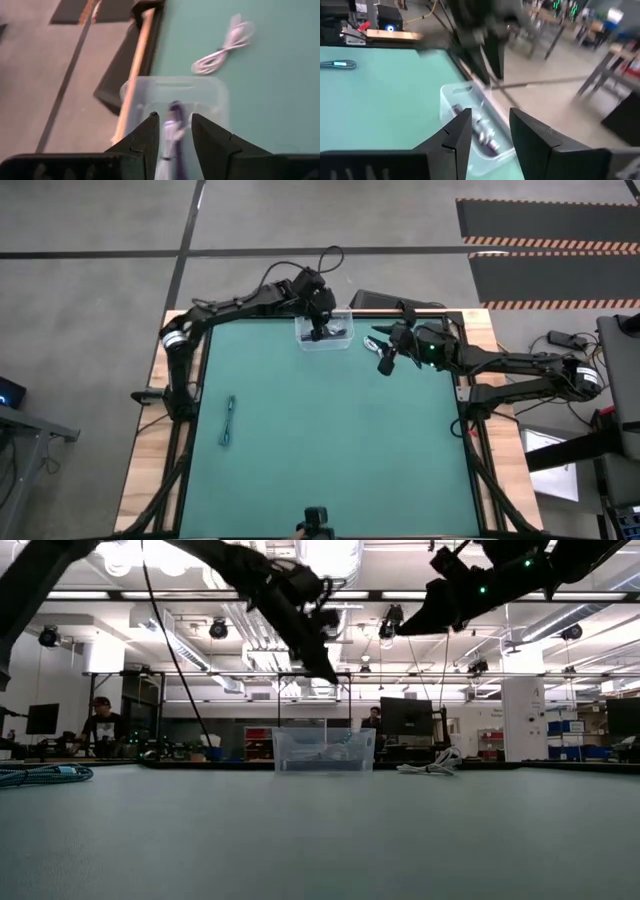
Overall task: Pick and place USB-C Cables
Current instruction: Put the white charger cable into the transparent bin
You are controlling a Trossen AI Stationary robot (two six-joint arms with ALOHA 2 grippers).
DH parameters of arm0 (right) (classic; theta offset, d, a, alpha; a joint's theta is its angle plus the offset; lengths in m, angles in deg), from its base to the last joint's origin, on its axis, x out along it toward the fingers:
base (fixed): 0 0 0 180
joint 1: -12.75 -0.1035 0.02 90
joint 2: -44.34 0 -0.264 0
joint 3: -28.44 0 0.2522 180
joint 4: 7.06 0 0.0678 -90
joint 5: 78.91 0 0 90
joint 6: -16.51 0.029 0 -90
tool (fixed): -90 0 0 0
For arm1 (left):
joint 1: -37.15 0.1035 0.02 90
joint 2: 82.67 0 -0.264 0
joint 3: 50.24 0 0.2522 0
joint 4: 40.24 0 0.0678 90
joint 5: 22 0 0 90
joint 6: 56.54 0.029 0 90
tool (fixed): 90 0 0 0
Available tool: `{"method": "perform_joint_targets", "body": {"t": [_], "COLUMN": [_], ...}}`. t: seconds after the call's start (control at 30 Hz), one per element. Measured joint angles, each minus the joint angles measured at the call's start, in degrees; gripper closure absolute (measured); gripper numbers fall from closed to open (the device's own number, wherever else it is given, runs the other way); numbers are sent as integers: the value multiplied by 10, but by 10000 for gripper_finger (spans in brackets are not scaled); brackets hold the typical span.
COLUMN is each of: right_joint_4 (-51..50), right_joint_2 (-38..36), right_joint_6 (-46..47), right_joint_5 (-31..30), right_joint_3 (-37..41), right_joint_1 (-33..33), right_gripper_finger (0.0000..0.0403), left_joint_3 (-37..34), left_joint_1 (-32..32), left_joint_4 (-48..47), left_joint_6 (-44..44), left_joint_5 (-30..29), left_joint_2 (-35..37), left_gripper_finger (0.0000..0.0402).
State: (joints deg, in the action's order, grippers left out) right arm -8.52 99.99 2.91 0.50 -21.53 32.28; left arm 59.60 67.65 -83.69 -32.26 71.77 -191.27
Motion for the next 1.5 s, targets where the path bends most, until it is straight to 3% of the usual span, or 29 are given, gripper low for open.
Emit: {"method": "perform_joint_targets", "body": {"t": [0.17,0.53,0.83,1.07,1.5], "right_joint_4": [-32,-60,-108,-236,-495], "right_joint_2": [25,105,141,179,317], "right_joint_6": [70,190,292,303,264], "right_joint_5": [-1,-1,0,1,6], "right_joint_3": [0,0,-15,-87,-235], "right_joint_1": [0,8,63,107,135], "right_gripper_finger": [280,280,280,280,280], "left_joint_3": [-55,-316,-456,-505,-509], "left_joint_1": [-33,-84,-87,-87,-87], "left_joint_4": [34,278,417,461,463], "left_joint_6": [2,0,-45,-46,-45], "left_joint_5": [37,36,34,34,31], "left_joint_2": [69,265,364,397,393], "left_gripper_finger": [303,304,304,304,304]}}
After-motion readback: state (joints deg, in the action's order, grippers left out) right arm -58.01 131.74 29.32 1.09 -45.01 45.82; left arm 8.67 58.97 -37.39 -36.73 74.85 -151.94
